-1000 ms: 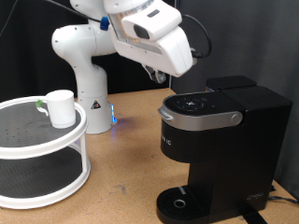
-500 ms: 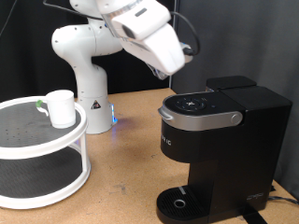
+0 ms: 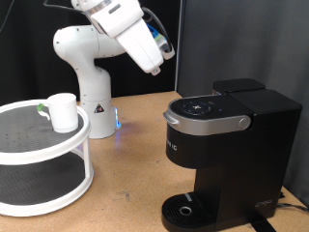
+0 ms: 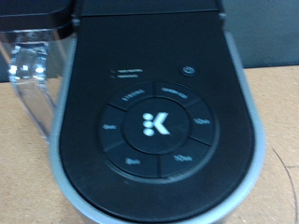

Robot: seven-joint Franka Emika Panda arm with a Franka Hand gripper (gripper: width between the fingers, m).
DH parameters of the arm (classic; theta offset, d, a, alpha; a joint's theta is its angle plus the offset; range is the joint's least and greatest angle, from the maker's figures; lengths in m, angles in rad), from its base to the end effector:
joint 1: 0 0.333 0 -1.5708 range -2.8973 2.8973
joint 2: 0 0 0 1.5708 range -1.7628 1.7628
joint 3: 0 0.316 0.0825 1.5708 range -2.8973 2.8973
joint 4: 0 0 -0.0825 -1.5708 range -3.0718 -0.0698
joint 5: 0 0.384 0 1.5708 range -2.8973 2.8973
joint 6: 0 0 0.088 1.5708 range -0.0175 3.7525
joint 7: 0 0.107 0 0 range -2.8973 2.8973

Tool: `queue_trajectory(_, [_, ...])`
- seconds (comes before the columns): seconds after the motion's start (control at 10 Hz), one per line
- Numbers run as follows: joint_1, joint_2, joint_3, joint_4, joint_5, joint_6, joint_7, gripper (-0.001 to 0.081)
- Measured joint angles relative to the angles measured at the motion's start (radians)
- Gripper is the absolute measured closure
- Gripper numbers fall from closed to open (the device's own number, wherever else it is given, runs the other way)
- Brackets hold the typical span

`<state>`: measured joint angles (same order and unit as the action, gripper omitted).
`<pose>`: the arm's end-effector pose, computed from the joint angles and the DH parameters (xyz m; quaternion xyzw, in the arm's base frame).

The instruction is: Make a cup of coffee with the keurig machine

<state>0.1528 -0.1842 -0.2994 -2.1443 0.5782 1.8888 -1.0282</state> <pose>0.4953 -0.0381 0.4855 -0.9007 -0.3183 -0.1278 0.2666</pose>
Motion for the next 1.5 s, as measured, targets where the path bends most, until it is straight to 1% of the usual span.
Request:
queue_trajectory(0.1, [0.000,-0.004,0.003,-0.019,0.017,0.067,0.019,0.0806])
queue_trajectory(0.2, [0.000,-0.017,0.007,-0.050,0.047,0.150,0.049,0.0806])
queue_trajectory(0.3, [-0.002,-0.037,0.008,-0.084,0.062,0.213,0.098,0.0806])
queue_trajectory(0.5, [-0.018,-0.094,0.007,-0.140,0.063,0.277,0.200,0.0806])
queue_trajectory(0.8, [-0.055,-0.173,0.007,-0.186,0.049,0.291,0.295,0.0806])
queue_trajectory(0.9, [-0.065,-0.193,0.007,-0.196,0.023,0.281,0.316,0.0806])
queue_trajectory(1.0, [-0.072,-0.208,0.007,-0.203,-0.015,0.256,0.331,0.0806])
queue_trajectory(1.2, [-0.083,-0.231,0.007,-0.213,-0.092,0.168,0.336,0.0806])
queue_trajectory(1.3, [-0.084,-0.241,0.007,-0.222,-0.111,0.146,0.334,0.0806])
queue_trajectory(1.5, [-0.084,-0.265,0.007,-0.250,-0.124,0.139,0.327,0.0806])
